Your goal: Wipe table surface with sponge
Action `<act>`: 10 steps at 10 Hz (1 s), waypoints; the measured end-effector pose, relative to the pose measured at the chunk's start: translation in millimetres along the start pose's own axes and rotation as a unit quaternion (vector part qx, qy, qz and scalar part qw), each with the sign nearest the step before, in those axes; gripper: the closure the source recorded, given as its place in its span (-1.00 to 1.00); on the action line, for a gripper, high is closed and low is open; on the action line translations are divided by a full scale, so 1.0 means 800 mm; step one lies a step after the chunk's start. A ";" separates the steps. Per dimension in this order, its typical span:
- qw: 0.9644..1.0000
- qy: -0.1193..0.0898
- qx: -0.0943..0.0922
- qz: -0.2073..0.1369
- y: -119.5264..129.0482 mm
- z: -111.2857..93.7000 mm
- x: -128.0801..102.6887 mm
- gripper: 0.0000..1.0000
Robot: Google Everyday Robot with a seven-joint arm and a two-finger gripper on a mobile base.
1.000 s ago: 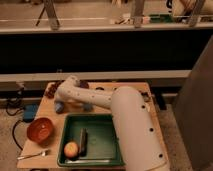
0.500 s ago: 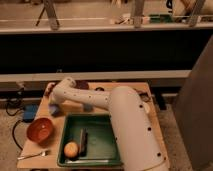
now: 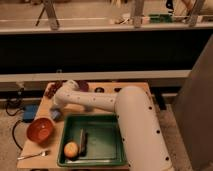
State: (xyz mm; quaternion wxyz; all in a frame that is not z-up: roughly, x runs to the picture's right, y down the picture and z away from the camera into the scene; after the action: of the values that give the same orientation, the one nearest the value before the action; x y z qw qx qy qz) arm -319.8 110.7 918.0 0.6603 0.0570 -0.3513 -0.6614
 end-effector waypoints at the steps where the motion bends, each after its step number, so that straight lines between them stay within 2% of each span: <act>1: 1.000 0.001 -0.004 0.006 0.013 -0.008 -0.004 1.00; 3: 1.000 0.008 -0.017 0.018 0.037 -0.018 -0.004 1.00; 6: 0.999 0.019 -0.034 0.035 0.059 -0.018 0.007 1.00; 10: 0.997 0.043 -0.041 0.052 0.077 -0.007 0.054 1.00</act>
State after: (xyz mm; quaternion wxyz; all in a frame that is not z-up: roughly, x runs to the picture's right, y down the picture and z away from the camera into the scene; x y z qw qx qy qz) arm -270.4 76.4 963.5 0.7103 0.0396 -0.2976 -0.6367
